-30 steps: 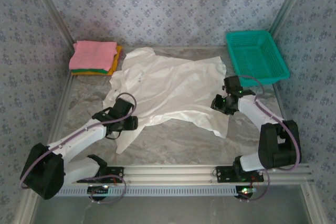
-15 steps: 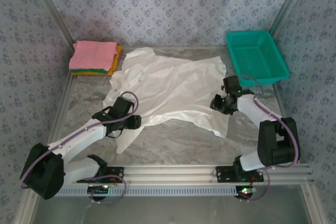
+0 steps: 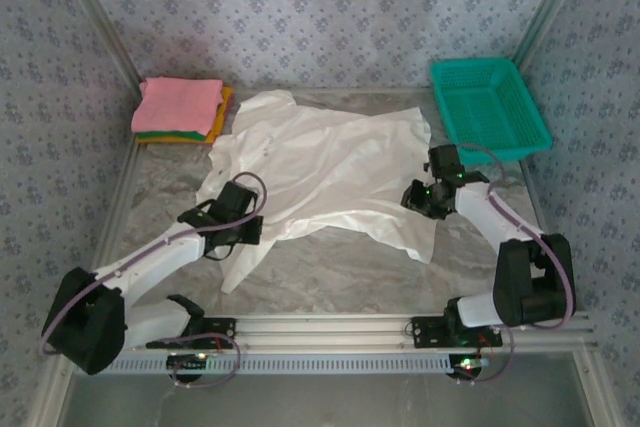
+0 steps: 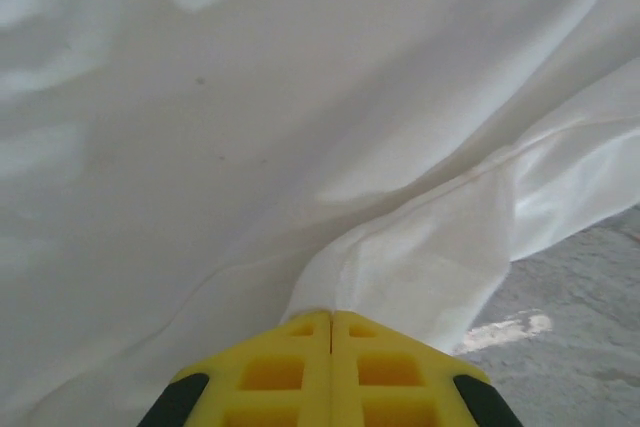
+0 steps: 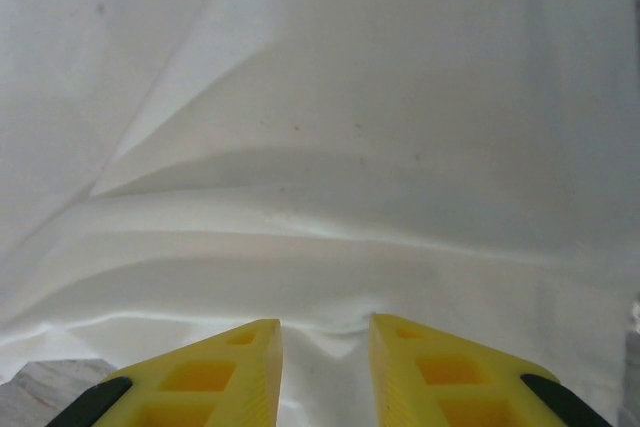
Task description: Fold and stack the t-shirts
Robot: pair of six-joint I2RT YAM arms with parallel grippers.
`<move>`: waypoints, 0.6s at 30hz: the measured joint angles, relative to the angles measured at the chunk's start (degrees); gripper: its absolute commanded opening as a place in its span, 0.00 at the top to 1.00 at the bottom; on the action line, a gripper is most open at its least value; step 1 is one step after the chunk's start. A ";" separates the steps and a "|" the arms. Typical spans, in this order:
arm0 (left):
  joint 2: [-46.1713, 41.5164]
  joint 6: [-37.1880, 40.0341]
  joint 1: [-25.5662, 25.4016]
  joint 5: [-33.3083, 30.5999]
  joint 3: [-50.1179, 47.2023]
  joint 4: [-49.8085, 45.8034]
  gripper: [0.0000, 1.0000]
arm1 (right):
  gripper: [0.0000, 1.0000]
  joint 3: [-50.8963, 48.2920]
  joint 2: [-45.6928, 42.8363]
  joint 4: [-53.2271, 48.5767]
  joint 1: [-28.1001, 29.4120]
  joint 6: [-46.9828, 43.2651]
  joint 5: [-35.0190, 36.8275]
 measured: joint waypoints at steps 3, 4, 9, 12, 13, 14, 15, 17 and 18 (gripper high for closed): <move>-3.91 0.17 -1.05 0.02 2.32 -3.28 1.00 | 0.68 -1.29 -2.49 -2.05 -2.12 0.90 -0.50; -5.51 0.15 -1.84 0.07 2.84 -4.11 1.00 | 0.67 -2.16 -3.21 -2.67 -3.04 1.25 -0.74; -9.66 -1.31 -6.95 1.38 3.26 -6.86 1.00 | 0.60 -6.75 -4.09 -5.38 -7.89 1.99 -2.80; -9.49 -2.80 -10.49 1.95 3.26 -8.98 1.00 | 0.53 -8.46 -4.11 -6.99 -9.77 2.56 -4.31; -9.49 -3.32 -11.52 1.95 3.23 -9.94 1.00 | 0.52 -8.83 -4.22 -7.34 -10.19 2.73 -4.76; -9.51 -3.85 -12.37 1.88 3.26 -10.88 1.00 | 0.52 -9.11 -4.33 -7.76 -10.47 2.80 -5.11; -9.51 -4.26 -13.09 1.68 3.23 -11.89 1.00 | 0.52 -9.38 -4.46 -8.28 -10.86 2.75 -5.64; -9.60 -5.14 -14.19 1.27 3.26 -13.46 1.00 | 0.51 -10.19 -4.81 -9.29 -11.80 2.73 -6.62; -9.68 -5.53 -14.47 1.09 3.26 -13.90 1.00 | 0.51 -10.67 -5.14 -9.88 -12.26 2.73 -6.99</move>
